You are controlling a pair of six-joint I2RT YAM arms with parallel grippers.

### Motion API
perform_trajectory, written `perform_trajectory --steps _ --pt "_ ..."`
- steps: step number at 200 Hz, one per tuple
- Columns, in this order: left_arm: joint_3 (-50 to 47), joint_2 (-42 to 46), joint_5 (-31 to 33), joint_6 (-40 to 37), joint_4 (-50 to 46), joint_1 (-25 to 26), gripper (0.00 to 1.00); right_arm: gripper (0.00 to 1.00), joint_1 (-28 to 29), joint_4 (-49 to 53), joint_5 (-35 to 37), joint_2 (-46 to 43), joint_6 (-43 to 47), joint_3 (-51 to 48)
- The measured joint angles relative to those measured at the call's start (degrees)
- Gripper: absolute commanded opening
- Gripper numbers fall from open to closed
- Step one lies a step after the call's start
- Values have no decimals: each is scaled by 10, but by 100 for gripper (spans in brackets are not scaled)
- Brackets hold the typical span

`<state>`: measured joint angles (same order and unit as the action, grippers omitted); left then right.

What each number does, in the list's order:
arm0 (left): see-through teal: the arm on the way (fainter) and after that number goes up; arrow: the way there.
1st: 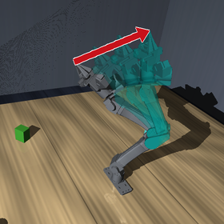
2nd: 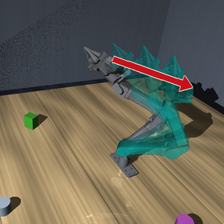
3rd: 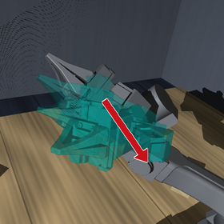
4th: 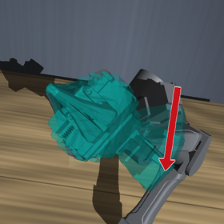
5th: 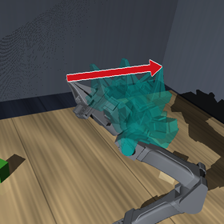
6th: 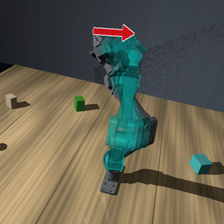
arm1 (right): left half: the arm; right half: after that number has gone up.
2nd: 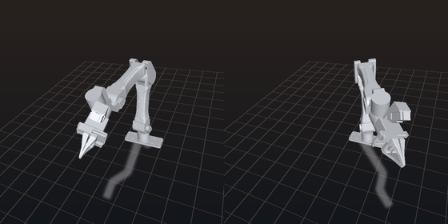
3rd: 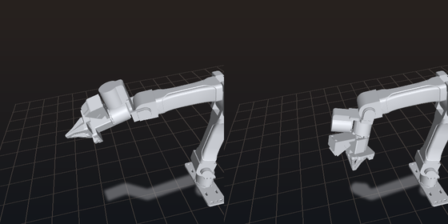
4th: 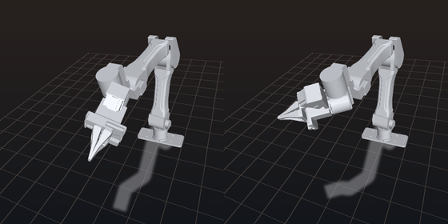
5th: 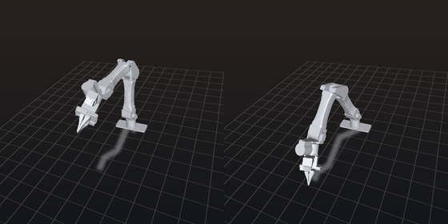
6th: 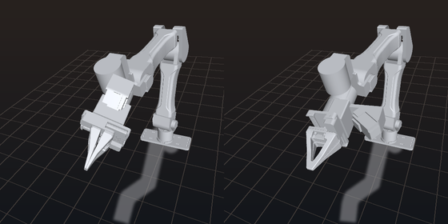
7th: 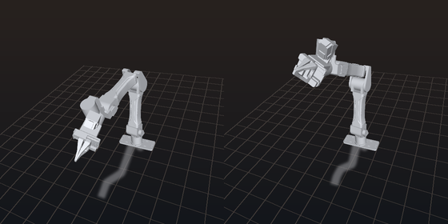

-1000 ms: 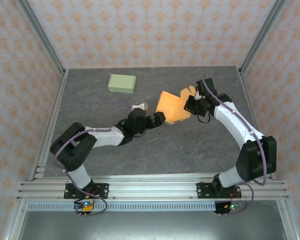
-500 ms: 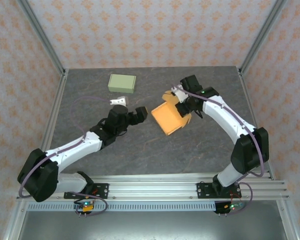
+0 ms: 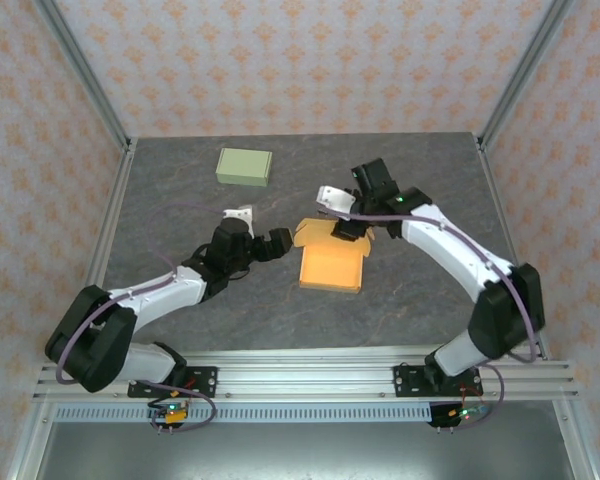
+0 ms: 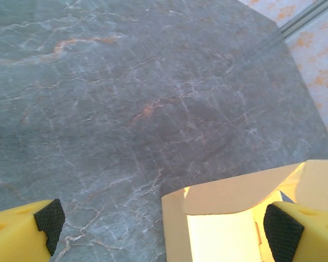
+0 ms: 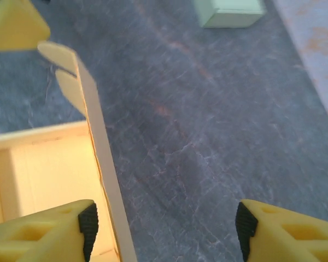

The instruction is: Fold the paper box

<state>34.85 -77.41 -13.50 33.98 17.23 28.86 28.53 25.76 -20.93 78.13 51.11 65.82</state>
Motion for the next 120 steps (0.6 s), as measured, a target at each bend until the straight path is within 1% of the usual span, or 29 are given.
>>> perform_trajectory --steps 15,24,28,31,36,45,58,71,84,102,120 --pt "17 3 -3 9 -26 -1 100 99 -5 -53 46 -70 -121 -44" --pt "41 9 -2 21 -64 -4 100 99 -11 -63 96 -107 -224 -54" --pt "52 10 -2 26 -81 -5 100 99 -13 -63 115 -117 -256 -54" --pt "61 12 0 31 -95 -8 100 99 -17 -60 140 -127 -302 -53" --pt "83 14 2 39 -121 -12 100 99 -21 -56 166 -137 -345 -52" --pt "121 14 2 58 -161 -21 100 99 -45 -33 207 -155 -454 -46" --pt "175 12 -1 87 -210 -38 100 99 -91 -5 222 -169 -574 -45" --pt "225 -2 -18 122 -246 -53 100 99 -143 14 204 -173 -697 -56" --pt "272 -34 -45 162 -269 -64 100 99 -172 14 164 -169 -801 -85" --pt "308 -94 -104 232 -269 -65 100 99 -183 6 84 -140 -923 -126" --pt "306 -153 -164 312 -242 -59 100 99 -184 -6 -6 -73 -1017 -137"
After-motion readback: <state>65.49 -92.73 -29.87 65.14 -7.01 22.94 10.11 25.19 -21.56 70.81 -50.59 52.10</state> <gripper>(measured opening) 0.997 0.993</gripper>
